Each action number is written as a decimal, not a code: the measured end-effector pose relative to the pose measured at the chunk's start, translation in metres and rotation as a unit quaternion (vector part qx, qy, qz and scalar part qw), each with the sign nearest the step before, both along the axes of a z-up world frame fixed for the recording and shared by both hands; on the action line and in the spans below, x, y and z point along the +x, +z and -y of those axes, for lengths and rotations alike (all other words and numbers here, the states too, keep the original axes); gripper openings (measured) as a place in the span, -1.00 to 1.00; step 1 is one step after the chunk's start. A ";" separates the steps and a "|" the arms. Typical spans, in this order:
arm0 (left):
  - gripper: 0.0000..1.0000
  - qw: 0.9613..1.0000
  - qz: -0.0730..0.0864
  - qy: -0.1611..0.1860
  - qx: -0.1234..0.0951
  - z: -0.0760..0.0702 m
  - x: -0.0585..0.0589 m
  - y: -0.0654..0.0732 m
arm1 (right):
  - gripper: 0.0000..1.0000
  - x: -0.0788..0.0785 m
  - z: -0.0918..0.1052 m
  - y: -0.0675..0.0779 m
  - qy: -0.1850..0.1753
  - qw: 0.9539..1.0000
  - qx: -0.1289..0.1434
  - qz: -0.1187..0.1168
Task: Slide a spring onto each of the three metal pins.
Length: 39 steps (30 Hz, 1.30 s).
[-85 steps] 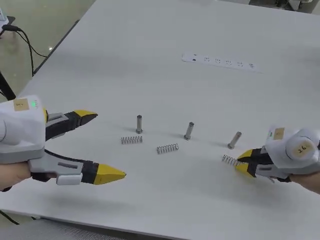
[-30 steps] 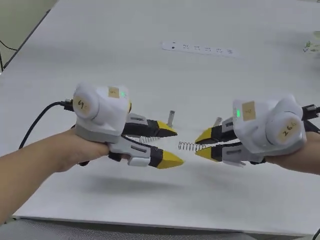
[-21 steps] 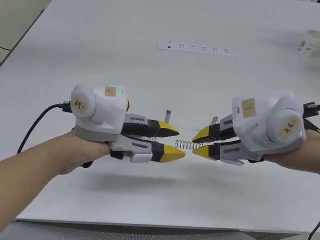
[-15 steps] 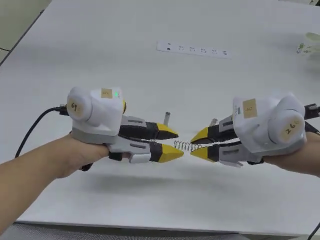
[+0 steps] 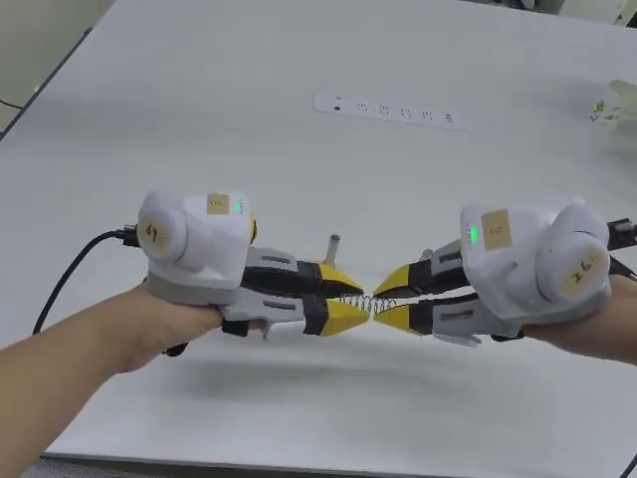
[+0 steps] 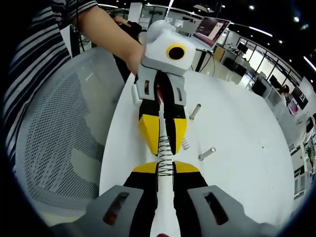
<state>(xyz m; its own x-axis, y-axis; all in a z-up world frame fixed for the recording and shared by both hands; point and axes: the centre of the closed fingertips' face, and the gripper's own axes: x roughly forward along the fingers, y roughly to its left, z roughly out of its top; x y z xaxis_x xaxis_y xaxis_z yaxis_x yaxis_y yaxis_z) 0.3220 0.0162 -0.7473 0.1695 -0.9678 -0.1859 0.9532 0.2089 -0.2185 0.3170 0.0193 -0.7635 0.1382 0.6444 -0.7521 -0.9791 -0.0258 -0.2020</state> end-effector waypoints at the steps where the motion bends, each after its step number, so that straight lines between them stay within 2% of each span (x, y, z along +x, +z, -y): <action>1: -0.91 1.000 0.003 -0.001 0.002 0.000 0.000 -0.001 | -0.85 -0.001 0.000 0.000 0.001 1.000 0.000 0.000; 4: -0.91 1.000 -0.001 0.001 0.002 -0.001 0.001 -0.002 | -0.85 -0.002 0.000 0.001 0.001 1.000 0.003 -0.003; 9: -0.92 1.000 0.005 0.001 0.004 -0.001 -0.001 -0.002 | -0.85 -0.002 0.000 0.003 0.002 1.000 0.005 -0.004; 26: -0.96 1.000 0.010 -0.008 0.001 0.000 -0.006 0.001 | -0.84 -0.005 0.000 0.005 0.000 1.000 0.015 -0.007; 33: -0.96 1.000 0.007 -0.014 0.007 -0.001 -0.011 -0.002 | -0.83 -0.008 0.000 0.001 0.012 1.000 0.013 0.001; 39: -0.96 1.000 0.004 -0.013 0.005 -0.004 -0.012 -0.002 | -0.77 -0.006 0.004 0.001 0.000 1.000 0.019 -0.008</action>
<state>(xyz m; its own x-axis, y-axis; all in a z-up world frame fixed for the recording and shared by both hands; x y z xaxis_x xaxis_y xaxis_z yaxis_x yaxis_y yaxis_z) 0.3099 0.0197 -0.7490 0.1449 -0.9703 -0.1935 0.9602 0.1851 -0.2093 0.3113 0.0155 -0.7623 0.1263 0.6729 -0.7289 -0.9821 -0.0185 -0.1872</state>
